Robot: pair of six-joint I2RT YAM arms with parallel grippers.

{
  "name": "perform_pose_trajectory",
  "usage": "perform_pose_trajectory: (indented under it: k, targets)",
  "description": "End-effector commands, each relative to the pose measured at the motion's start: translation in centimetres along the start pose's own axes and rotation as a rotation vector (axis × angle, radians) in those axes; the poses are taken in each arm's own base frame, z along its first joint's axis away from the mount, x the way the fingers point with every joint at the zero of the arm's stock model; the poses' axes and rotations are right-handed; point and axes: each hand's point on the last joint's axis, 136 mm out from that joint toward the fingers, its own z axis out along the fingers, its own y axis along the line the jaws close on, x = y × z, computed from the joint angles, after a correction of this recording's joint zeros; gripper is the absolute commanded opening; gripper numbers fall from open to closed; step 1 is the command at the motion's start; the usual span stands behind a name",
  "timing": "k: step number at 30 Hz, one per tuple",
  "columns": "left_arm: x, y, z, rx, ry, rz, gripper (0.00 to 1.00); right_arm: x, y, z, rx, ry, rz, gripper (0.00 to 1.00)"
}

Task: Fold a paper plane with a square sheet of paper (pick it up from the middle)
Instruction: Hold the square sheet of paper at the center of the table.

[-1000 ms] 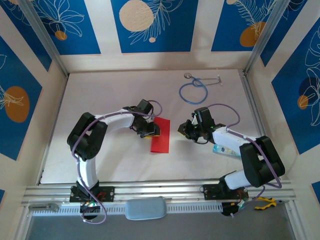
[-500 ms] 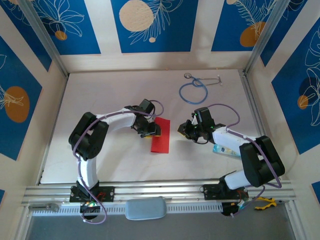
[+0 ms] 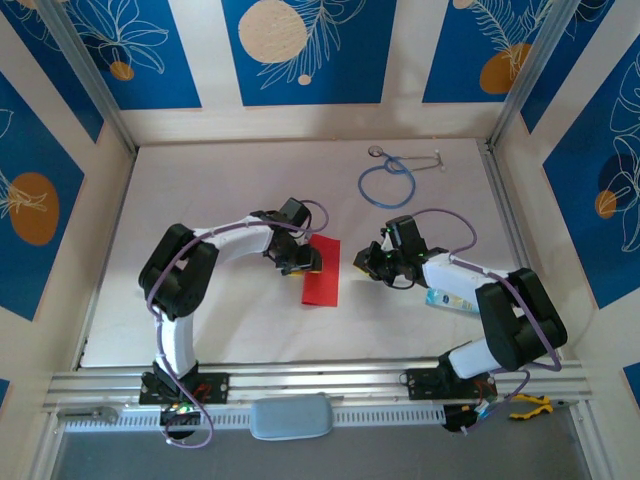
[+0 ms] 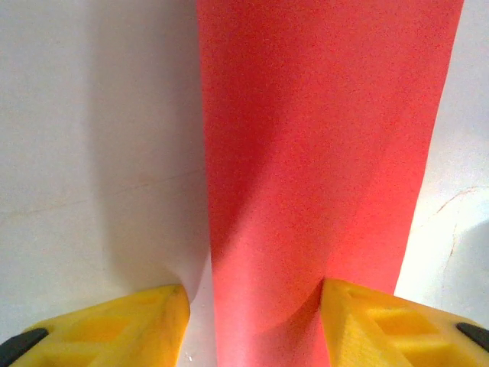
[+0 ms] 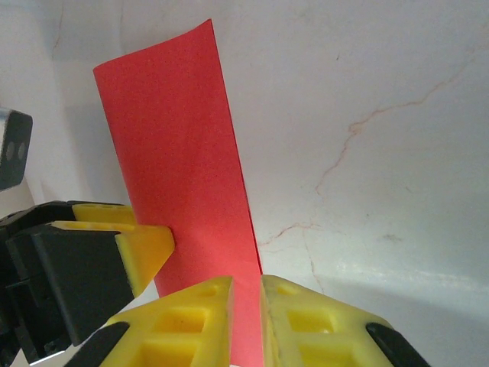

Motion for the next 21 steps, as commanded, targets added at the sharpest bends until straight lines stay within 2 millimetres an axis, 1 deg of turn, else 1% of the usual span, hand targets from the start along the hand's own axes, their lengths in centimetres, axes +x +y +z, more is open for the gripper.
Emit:
perform_pose_trajectory:
  k: [1, 13, 19, 21]
  targets:
    - [0.9, 1.2, 2.4, -0.054, 0.041, 0.024, 0.52, 0.3, 0.3, 0.2, -0.005, 0.021, -0.016, 0.17]
    - [1.0, 1.1, 2.6, -0.043, 0.046, 0.021, 0.52, 0.5, 0.8, 1.1, -0.025, 0.035, -0.033, 0.13]
    - [1.1, 1.2, 2.7, -0.049, 0.05, 0.023, 0.52, 0.3, 2.2, 2.8, -0.021, 0.02, -0.081, 0.07]
    - [1.0, 1.1, 2.7, -0.048, 0.048, 0.022, 0.52, 0.4, 2.5, 3.3, -0.019, 0.023, -0.092, 0.03]
